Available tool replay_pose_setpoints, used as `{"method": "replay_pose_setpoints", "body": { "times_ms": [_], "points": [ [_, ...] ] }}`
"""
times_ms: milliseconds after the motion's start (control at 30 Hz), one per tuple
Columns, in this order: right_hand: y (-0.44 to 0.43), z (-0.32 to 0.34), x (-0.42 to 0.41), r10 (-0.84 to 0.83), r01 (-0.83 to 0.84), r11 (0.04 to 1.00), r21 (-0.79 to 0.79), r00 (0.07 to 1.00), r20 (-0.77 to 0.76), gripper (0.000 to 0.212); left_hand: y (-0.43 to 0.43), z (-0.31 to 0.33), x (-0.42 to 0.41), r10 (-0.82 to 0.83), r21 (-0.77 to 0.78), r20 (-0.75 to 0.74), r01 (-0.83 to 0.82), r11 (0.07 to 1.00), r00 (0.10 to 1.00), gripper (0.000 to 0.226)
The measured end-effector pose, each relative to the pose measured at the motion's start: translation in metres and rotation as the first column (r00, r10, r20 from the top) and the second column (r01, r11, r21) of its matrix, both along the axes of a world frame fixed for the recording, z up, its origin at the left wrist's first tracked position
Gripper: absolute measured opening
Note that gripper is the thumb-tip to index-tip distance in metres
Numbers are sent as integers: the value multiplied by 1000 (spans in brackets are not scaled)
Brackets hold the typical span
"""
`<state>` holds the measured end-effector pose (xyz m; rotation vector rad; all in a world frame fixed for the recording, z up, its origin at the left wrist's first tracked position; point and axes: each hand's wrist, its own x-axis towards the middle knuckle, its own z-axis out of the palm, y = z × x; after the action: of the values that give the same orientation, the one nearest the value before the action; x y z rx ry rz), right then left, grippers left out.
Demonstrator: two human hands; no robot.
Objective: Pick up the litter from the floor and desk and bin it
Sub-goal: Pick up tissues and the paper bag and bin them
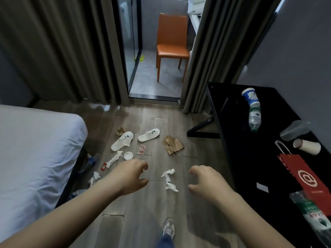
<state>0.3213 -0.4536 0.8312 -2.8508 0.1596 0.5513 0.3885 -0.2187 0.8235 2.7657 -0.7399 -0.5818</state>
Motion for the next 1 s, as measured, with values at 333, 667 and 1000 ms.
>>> {"method": "replay_pose_setpoints", "body": {
  "times_ms": [333, 667, 1000],
  "points": [
    [-84, -46, 147, 44, -43, 999, 13, 995, -87, 41, -73, -46, 124, 78, 41, -87, -74, 996, 993, 38],
    [-112, -139, 240, -137, 147, 989, 32, 970, -199, 41, -99, -150, 235, 10, 103, -176, 8, 995, 984, 47],
    [-144, -341, 293, -283, 311, 948, 70, 922, -265, 42, -146, -367, 302, -21, 159, -268, 66, 985, 963, 54]
  ]
}}
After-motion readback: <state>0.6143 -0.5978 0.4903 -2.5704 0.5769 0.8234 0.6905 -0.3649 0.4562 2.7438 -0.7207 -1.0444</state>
